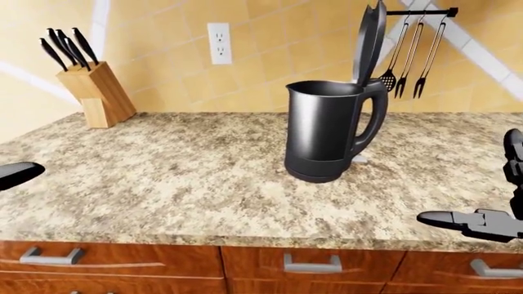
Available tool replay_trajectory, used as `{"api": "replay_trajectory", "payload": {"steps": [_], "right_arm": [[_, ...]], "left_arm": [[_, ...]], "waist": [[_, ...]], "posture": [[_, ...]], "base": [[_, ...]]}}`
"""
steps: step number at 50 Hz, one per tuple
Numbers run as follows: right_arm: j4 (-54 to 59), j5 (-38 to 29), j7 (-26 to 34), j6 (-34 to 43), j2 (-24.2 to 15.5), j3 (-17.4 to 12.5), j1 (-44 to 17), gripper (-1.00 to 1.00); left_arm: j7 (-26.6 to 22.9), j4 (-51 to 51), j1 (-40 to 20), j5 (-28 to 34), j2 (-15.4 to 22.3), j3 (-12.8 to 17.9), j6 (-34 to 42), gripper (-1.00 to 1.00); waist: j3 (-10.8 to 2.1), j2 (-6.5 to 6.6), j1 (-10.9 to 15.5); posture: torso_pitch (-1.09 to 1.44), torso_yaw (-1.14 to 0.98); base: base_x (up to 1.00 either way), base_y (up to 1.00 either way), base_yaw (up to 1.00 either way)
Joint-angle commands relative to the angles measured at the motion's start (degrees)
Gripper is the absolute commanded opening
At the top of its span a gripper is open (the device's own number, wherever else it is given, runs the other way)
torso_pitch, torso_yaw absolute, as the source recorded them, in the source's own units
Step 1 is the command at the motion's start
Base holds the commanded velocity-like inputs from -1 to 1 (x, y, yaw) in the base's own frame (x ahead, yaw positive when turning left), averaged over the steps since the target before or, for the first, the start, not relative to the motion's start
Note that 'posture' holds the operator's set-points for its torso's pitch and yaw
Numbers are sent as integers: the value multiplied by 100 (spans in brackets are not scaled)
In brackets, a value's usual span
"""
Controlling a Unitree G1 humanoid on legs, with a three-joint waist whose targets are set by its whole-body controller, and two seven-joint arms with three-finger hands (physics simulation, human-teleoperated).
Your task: Close the lid of the electric kettle.
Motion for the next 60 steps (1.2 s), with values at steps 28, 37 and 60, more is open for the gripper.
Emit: {"api": "replay_trajectory", "payload": {"steps": [28,37,60], "right_arm": [[71,-3597,4116,416,-883,-51,-1330,100],[644,-3826,4683,-181,-1184,-167,-1404,100],[2451,-4669,6087,-254,-2907,1077,-3635,100]], "left_arm": [[0,-146,-112,-66,145,22,-82,100],[15,-150,-129,-43,126,-40,-94,100],[16,-135,-136,-55,145,-32,-88,100]], "waist": [[22,91,-60],[36,95,-82],[59,138,-146]], "posture": [[-48,0],[-48,0],[-48,0]], "base": [[0,0,0],[0,0,0],[0,0,0]]}}
